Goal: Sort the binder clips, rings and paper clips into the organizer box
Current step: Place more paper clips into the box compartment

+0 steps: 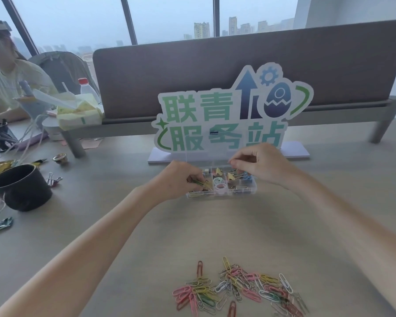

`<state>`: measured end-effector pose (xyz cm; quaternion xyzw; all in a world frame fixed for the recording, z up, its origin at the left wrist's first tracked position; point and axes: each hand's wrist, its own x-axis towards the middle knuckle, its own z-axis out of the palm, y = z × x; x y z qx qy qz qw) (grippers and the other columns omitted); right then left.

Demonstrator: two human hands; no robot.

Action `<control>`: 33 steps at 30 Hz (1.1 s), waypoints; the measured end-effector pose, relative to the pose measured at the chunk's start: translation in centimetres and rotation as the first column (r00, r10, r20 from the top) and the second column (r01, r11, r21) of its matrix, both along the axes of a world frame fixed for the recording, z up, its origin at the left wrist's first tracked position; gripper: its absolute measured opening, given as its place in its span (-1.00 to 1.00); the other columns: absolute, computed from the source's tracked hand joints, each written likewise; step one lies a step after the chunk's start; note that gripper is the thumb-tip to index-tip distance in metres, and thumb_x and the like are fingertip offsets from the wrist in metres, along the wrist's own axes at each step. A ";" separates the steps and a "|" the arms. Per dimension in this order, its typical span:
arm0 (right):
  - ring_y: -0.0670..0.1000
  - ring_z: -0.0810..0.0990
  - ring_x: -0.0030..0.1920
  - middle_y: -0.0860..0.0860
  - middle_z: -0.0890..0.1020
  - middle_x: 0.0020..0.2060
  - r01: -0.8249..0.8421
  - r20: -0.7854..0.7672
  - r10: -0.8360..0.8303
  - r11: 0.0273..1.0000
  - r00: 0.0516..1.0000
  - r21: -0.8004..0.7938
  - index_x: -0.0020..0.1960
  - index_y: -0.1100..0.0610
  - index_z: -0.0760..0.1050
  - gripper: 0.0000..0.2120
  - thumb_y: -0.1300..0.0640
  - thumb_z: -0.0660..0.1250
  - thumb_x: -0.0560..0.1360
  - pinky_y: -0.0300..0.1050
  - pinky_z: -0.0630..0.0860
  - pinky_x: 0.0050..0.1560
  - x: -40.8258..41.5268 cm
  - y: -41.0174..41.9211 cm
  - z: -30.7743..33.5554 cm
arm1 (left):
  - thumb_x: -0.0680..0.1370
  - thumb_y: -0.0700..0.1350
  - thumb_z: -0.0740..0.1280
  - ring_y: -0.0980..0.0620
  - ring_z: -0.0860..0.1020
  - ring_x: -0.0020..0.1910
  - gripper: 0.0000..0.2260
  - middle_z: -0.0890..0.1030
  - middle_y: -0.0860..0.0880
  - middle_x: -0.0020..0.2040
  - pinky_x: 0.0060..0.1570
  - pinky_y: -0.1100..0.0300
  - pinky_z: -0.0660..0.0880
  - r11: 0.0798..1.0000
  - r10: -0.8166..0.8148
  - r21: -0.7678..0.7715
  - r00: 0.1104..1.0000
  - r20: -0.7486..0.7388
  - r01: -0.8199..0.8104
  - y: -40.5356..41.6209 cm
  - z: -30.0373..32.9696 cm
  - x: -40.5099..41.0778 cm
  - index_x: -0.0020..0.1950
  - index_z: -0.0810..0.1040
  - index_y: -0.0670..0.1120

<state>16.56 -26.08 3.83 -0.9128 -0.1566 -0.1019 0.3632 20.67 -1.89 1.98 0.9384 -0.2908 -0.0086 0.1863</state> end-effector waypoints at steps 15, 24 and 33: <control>-0.20 0.64 -0.32 -0.15 0.70 -0.32 -0.071 -0.044 0.070 0.997 0.997 -0.011 -0.04 0.02 0.69 -0.92 0.09 0.43 0.50 -0.44 0.45 -0.26 -0.2 2.1 -1.2 | 0.47 -0.20 0.45 0.19 0.59 -0.23 -0.90 0.69 0.03 -0.18 -0.21 0.52 0.43 0.982 -0.024 -0.187 0.999 0.038 0.030 0.8 -0.5 -0.6 -0.04 0.69 -0.07; -0.34 0.56 -0.32 -0.16 0.70 -0.24 -0.037 -0.047 0.034 0.997 0.998 -0.073 0.02 0.02 0.67 -0.89 0.11 0.40 0.52 -0.50 0.39 -0.23 -0.2 2.3 -1.6 | 0.46 -0.30 0.44 0.45 0.50 -0.30 -0.84 0.68 0.03 -0.14 -0.21 0.60 0.35 0.981 -0.068 -0.174 0.994 0.080 0.081 1.0 -1.5 -0.7 -0.03 0.70 -0.09; -0.15 0.63 -0.06 -0.14 0.69 -0.06 -0.027 -0.040 0.023 0.994 0.999 -0.105 0.22 -0.03 0.55 -0.73 0.07 0.38 0.53 -0.33 0.47 -0.05 0.0 2.7 -2.2 | 0.49 -0.34 0.26 -0.05 0.47 -0.02 -0.60 0.53 -0.06 -0.04 -0.05 0.07 0.47 0.981 -0.191 0.042 0.935 0.298 0.187 0.5 -2.0 -1.8 0.25 0.58 0.00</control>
